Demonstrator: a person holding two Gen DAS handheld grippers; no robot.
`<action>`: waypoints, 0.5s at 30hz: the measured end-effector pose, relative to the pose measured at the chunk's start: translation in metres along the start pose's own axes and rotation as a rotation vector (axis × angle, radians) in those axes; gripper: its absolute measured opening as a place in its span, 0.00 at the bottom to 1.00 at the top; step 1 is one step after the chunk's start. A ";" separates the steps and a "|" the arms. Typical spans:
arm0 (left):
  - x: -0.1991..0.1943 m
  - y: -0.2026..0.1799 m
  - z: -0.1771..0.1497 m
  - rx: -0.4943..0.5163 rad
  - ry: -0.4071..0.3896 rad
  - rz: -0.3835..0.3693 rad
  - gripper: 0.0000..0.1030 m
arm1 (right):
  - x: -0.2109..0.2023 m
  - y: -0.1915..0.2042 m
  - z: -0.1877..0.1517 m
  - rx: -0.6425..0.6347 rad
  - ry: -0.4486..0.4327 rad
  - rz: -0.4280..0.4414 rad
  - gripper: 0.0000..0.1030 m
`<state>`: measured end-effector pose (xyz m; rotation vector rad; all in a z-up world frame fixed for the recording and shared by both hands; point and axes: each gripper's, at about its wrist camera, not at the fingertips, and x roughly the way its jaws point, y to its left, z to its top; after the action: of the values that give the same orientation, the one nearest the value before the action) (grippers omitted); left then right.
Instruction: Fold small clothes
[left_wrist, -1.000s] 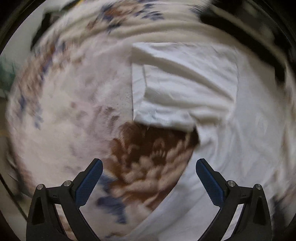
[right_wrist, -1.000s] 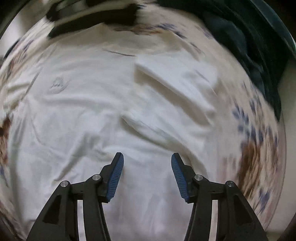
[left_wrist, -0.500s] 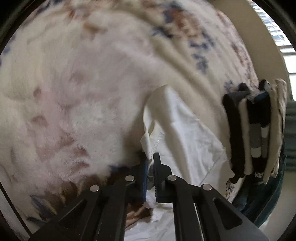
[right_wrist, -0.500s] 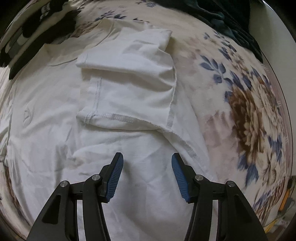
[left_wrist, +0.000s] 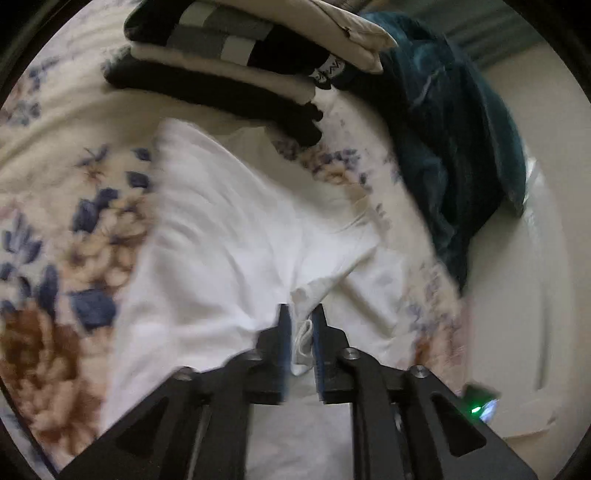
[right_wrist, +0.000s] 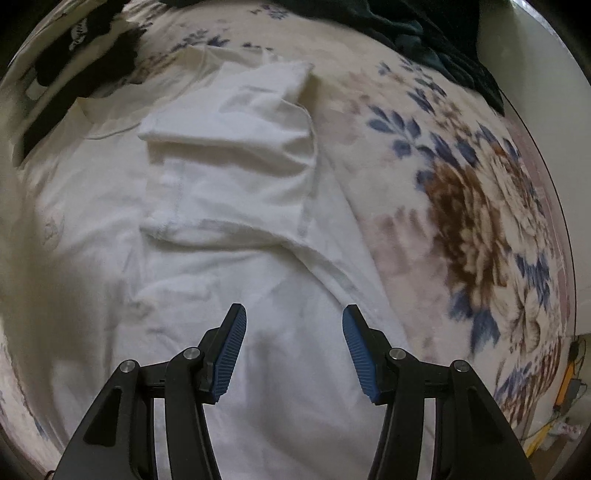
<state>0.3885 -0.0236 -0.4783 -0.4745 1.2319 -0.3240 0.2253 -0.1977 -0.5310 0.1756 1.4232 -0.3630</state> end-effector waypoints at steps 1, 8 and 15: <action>-0.006 0.006 -0.003 0.006 -0.010 0.016 0.32 | -0.001 -0.004 0.000 0.006 0.003 0.001 0.55; -0.045 0.075 -0.033 0.003 -0.051 0.363 0.88 | -0.009 -0.013 -0.004 0.039 0.018 0.045 0.55; 0.002 0.059 0.032 0.059 -0.086 0.343 0.88 | -0.012 0.004 0.005 0.061 0.030 0.105 0.55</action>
<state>0.4187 0.0314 -0.5024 -0.2176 1.1920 -0.0474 0.2301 -0.1936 -0.5193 0.3055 1.4275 -0.3187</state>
